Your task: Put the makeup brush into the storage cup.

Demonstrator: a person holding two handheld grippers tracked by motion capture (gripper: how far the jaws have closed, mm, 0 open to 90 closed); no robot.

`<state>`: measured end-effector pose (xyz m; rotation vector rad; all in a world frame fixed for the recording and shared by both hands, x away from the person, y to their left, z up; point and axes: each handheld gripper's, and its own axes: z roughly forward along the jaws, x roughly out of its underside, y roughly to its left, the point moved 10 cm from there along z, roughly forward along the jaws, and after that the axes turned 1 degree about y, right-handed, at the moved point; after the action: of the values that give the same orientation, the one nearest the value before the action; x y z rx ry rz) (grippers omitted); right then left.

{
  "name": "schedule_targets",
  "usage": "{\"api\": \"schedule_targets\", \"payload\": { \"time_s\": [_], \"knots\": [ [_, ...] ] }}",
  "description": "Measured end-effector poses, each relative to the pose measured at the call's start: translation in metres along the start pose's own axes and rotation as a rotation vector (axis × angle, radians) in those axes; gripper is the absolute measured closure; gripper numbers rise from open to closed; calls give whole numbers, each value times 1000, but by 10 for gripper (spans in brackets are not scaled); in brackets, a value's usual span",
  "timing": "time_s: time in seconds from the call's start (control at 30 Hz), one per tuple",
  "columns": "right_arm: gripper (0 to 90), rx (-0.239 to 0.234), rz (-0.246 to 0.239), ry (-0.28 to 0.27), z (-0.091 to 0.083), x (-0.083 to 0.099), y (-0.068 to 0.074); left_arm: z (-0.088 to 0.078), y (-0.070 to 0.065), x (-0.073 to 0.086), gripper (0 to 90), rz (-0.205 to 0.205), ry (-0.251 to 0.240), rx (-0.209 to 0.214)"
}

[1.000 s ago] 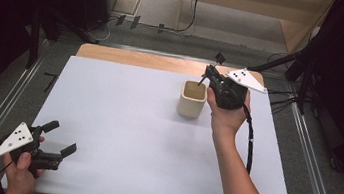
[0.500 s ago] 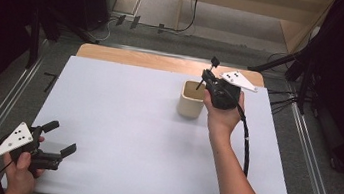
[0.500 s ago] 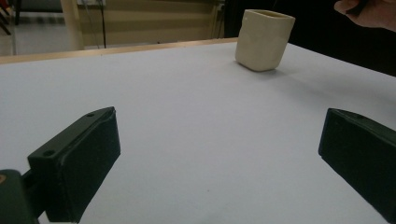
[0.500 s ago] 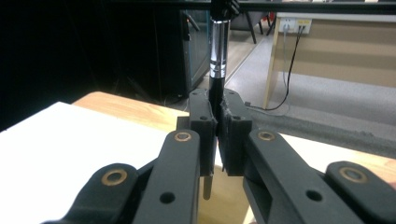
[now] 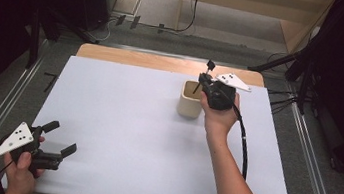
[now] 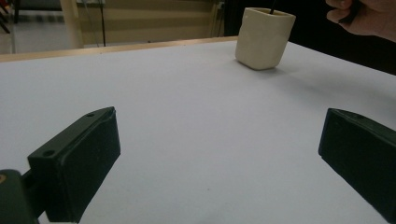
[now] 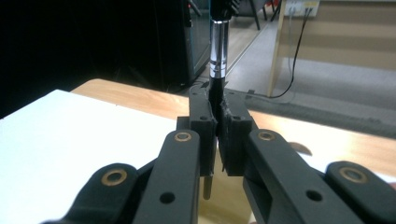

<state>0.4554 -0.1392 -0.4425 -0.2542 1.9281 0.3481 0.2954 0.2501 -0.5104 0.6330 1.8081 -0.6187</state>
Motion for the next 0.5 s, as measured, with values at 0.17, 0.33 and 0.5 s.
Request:
{"api": "schedule_targets", "payload": {
  "time_s": [0.17, 0.33, 0.5],
  "knots": [
    [871, 6, 11, 20, 5, 9, -3, -1, 1, 0, 0, -1, 2, -3],
    [871, 12, 16, 49, 11, 20, -5, 0, 0, 0, 0, -1, 3, 0],
    [871, 14, 11, 63, 15, 26, -4, 1, 0, 1, 0, -1, 4, -1]
  ]
}}
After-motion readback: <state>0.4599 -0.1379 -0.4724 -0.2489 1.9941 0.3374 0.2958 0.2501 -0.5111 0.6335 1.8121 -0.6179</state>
